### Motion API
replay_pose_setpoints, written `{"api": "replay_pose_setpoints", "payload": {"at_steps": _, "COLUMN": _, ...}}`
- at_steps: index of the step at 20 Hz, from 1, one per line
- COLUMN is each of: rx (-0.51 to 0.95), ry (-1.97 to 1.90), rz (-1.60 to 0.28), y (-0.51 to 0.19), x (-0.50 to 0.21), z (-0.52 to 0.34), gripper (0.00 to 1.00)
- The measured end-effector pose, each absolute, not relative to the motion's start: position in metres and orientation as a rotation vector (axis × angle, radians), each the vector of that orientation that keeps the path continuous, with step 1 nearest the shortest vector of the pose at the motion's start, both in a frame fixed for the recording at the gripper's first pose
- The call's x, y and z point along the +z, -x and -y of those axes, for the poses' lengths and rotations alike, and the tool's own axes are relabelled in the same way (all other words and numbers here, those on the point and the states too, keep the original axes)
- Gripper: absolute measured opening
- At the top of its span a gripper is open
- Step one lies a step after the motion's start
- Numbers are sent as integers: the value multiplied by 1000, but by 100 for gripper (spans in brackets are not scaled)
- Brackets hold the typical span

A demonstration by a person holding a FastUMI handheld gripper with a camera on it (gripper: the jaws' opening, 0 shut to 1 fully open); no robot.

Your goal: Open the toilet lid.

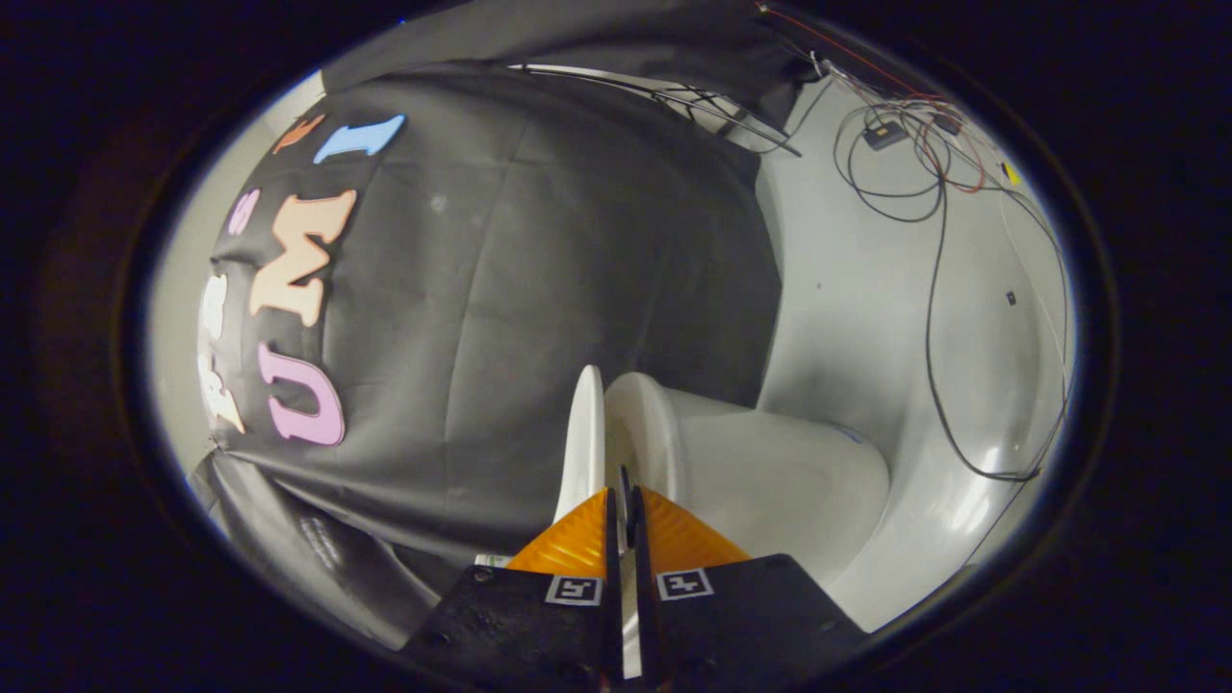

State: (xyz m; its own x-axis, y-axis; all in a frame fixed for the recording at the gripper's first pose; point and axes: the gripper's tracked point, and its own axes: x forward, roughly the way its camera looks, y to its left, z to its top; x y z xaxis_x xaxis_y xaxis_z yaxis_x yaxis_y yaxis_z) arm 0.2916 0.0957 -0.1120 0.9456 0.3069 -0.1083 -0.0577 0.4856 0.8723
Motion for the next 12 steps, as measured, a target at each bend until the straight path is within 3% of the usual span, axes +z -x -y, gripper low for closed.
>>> {"api": "replay_pose_setpoints", "payload": {"at_steps": 12, "rx": 336, "ry": -683, "rz": -122, "y": -255, "x": 10, "z": -205, "gripper": 7}}
